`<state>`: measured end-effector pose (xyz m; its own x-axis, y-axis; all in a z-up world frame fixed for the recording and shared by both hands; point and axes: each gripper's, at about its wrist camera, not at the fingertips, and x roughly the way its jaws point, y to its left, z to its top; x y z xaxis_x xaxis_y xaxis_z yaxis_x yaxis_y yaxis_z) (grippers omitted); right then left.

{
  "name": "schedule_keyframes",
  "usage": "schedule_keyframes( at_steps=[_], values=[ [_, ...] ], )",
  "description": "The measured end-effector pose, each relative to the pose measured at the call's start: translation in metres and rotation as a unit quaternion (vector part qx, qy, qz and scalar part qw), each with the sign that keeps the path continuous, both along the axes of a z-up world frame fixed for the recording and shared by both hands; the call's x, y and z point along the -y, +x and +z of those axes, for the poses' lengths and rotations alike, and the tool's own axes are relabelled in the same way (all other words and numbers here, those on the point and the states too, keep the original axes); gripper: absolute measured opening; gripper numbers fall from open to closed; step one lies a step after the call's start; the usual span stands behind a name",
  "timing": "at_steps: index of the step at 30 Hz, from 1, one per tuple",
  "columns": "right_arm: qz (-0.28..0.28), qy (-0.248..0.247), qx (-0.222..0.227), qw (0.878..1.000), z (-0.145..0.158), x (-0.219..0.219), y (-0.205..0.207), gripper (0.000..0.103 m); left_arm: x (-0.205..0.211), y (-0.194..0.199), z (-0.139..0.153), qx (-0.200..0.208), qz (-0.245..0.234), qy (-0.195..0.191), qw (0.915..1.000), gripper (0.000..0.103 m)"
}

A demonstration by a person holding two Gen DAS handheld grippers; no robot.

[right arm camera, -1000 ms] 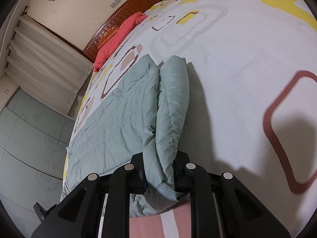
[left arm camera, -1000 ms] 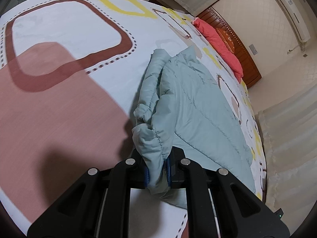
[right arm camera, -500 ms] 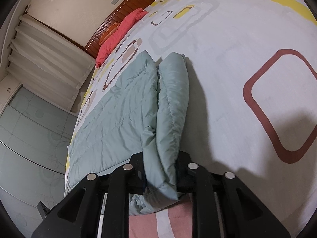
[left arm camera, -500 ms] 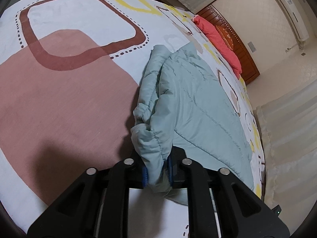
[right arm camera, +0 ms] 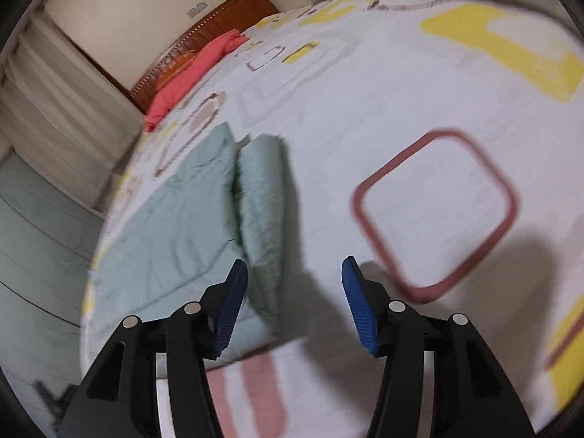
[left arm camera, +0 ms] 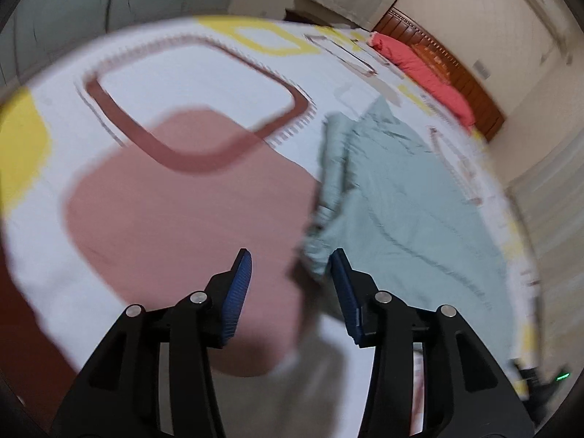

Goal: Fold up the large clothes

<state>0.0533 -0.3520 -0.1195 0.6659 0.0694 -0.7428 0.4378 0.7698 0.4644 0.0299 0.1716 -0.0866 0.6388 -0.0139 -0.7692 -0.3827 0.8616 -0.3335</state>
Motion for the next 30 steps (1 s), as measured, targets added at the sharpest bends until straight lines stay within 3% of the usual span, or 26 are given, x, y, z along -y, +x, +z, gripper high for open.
schedule_keyframes(
  at_steps=[2,5,6,11,17,20,22,30],
  values=[
    [0.000,-0.047,-0.008,0.999,0.008,-0.003,-0.001,0.054,0.006,-0.005,0.013,0.003,-0.002,0.077,0.9971,0.045],
    [0.013,-0.116,-0.010,0.993,0.024,-0.017,0.000,0.048,0.016,-0.009,0.031,0.023,-0.009,0.149,0.9885,0.045],
    [0.023,-0.132,-0.005,0.991,0.031,-0.025,0.002,0.047,0.020,-0.008,0.036,0.030,-0.014,0.157,0.9870,0.045],
    [0.093,-0.166,0.025,0.982,0.053,-0.071,0.022,0.043,0.056,0.008,0.050,0.053,-0.066,0.159,0.9836,0.045],
    [0.174,-0.167,0.029,0.970,0.056,-0.130,0.063,0.042,0.111,0.055,0.045,0.055,-0.127,0.156,0.9781,0.045],
    [0.208,-0.178,0.031,0.961,0.061,-0.166,0.087,0.042,0.141,0.079,0.042,0.054,-0.148,0.185,0.9699,0.045],
    [0.221,-0.192,0.033,0.956,0.062,-0.185,0.097,0.042,0.155,0.094,0.038,0.058,-0.151,0.204,0.9654,0.045],
    [0.241,-0.197,0.004,0.950,0.032,-0.220,0.133,0.042,0.173,0.133,0.005,0.018,-0.147,0.203,0.9678,0.043]
  ],
)
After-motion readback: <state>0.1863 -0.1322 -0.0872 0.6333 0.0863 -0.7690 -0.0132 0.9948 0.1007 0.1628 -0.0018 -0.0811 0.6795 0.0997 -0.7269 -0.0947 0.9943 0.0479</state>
